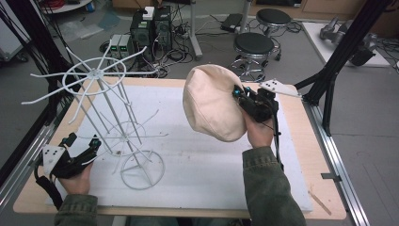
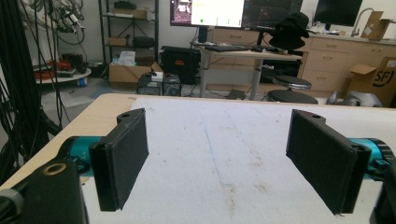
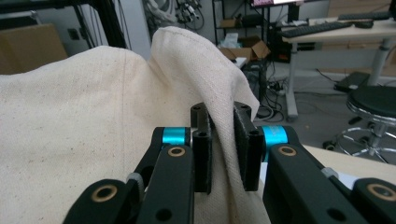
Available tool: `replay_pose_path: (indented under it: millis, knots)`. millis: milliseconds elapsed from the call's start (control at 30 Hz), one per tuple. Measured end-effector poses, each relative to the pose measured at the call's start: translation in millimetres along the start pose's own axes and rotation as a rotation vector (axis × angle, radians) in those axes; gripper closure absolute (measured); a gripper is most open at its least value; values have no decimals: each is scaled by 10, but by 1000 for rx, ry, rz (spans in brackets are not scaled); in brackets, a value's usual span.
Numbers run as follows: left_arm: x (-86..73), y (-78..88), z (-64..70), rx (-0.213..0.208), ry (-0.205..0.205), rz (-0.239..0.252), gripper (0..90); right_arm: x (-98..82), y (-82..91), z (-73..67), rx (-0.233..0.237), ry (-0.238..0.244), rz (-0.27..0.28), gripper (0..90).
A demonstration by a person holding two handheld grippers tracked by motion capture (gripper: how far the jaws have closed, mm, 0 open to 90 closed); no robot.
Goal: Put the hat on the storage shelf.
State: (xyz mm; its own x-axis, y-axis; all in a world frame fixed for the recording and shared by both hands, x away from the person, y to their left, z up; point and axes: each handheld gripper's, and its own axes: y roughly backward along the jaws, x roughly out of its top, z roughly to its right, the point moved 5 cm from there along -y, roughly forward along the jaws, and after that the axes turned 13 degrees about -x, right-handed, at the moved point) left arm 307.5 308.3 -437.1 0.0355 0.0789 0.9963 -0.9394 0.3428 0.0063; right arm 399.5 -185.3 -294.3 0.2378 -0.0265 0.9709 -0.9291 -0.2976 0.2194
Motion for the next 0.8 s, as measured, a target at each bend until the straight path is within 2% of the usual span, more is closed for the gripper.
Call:
replay_pose_path:
  millis: [33, 167, 233, 533, 700, 800]
  knots:
    - [-2, 2, -2, 0, -1, -3, 210, 40, 46, -25, 6, 14, 23, 798]
    - [-1, 5, -3, 2, 2, 1, 210, 99, 115, -40, 3, 12, 64, 798]
    - [-1, 6, -4, 3, 1, 3, 210, 153, 173, -31, 10, -13, 99, 797]
    - [0, 4, 0, 2, 0, 4, 210, 292, 327, -47, 40, -27, 161, 797]
    - [0, 4, -1, 2, -4, 2, 210, 446, 482, -133, 66, -28, 212, 797]
    - [1, 4, -1, 3, 0, 5, 210, 486, 516, -152, 68, -24, 226, 796]
